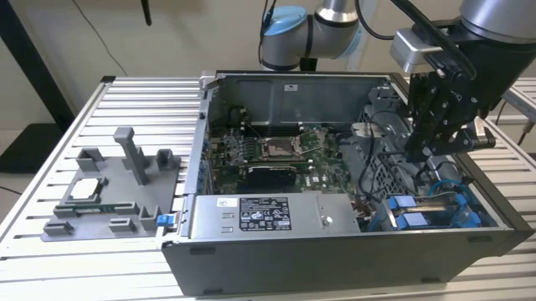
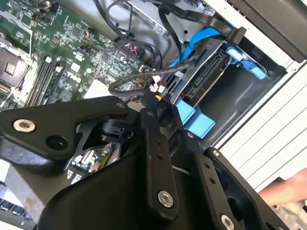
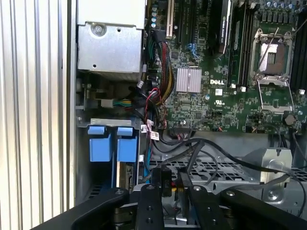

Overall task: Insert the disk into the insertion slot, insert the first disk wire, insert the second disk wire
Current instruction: 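Insert the first disk wire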

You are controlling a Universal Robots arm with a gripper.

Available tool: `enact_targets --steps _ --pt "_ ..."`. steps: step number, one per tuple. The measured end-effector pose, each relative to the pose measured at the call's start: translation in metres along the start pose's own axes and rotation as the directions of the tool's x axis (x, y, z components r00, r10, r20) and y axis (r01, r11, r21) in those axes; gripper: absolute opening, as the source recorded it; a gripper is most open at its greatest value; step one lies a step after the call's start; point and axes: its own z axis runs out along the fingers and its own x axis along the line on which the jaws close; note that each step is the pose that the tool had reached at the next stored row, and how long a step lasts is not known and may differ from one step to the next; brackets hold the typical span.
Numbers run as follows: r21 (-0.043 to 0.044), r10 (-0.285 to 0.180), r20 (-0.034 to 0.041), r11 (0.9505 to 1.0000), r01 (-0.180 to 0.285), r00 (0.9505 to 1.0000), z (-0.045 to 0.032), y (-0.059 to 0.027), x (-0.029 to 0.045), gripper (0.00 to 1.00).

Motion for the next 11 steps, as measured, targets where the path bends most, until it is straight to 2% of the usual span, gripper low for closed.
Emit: enact_targets --steps 1,2,11 --pt "0.0000 0.000 0.0000 1.0000 0.000 1.0000 0.0000 0.0000 0.0000 1.00" --pt "0.0000 0.000 0.0000 1.0000 0.000 1.0000 0.0000 0.0000 0.0000 0.00" --pt "0.0000 0.000 0.0000 1.0000 0.000 1.0000 0.0000 0.0000 0.0000 0.00"
